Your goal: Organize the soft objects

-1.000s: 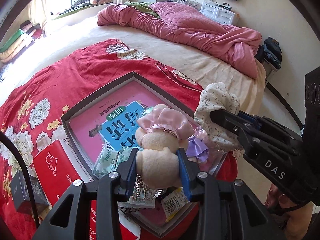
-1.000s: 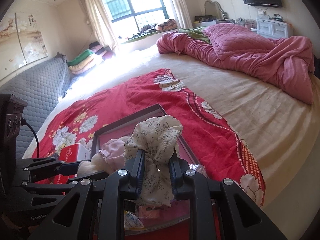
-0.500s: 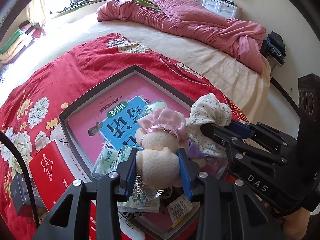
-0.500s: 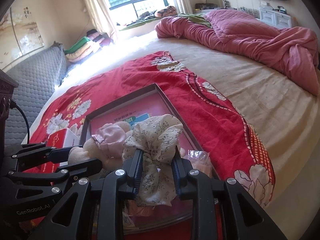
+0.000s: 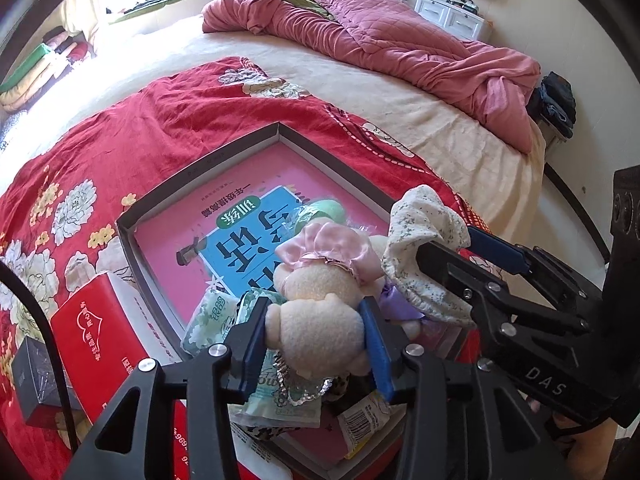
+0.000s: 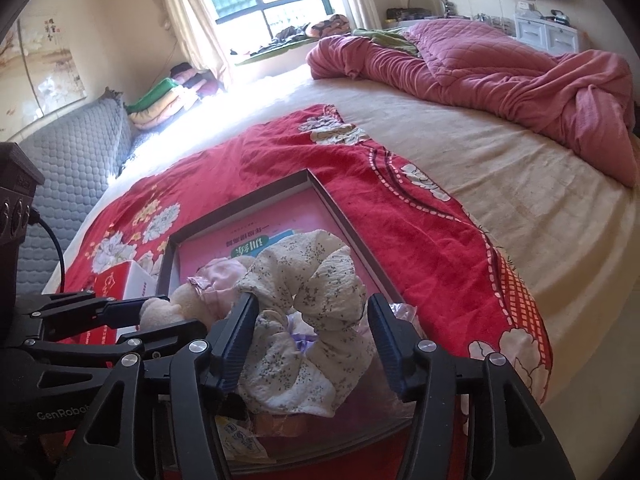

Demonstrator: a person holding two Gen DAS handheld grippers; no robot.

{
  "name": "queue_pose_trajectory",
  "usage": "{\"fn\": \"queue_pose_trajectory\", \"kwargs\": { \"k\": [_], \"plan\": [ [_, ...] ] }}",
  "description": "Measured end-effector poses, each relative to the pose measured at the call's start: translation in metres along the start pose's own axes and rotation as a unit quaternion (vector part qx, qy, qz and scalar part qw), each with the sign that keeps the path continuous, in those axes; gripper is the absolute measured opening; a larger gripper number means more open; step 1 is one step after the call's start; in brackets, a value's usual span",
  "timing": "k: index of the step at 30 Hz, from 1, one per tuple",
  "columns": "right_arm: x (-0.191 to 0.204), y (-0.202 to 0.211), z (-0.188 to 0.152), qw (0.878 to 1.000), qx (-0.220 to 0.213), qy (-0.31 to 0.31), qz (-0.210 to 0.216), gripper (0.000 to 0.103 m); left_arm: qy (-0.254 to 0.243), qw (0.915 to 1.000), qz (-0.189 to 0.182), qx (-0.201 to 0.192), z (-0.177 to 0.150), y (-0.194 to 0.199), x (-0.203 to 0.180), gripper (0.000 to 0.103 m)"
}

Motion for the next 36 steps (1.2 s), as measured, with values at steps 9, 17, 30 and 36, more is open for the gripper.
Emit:
{"fn": "queue_pose_trajectory", "kwargs": {
  "k": [9,17,30,36],
  "plan": [
    [0.002,0.015,0.007,1.000,-0.020,-0.012,0.015,0.070,-0.010,0.9998,0.016,0.000,-0.003,0.006,0.000,0.053],
    [0.005,0.053,0.025,0.997,-0.071,-0.024,0.013,0.076,-0.002,0.9997,0.022,-0.012,-0.002,0.018,0.007,0.063],
    [0.038,0.096,0.019,0.997,-0.078,-0.006,-0.006,0.077,0.015,0.9969,0.029,-0.072,-0.009,0.081,0.022,0.079],
    [0.068,0.121,0.024,0.994,-0.106,0.005,-0.009,0.078,0.021,0.9947,0.042,-0.091,-0.017,0.106,0.034,0.082]
  ]
}}
Point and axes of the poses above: each gripper's, at about its wrist camera, not at the fingertips, and y roughly against the way its jaws point, x to its left, z to its top, the point moved 8 cm from there along -y, roughly the way its jaws point
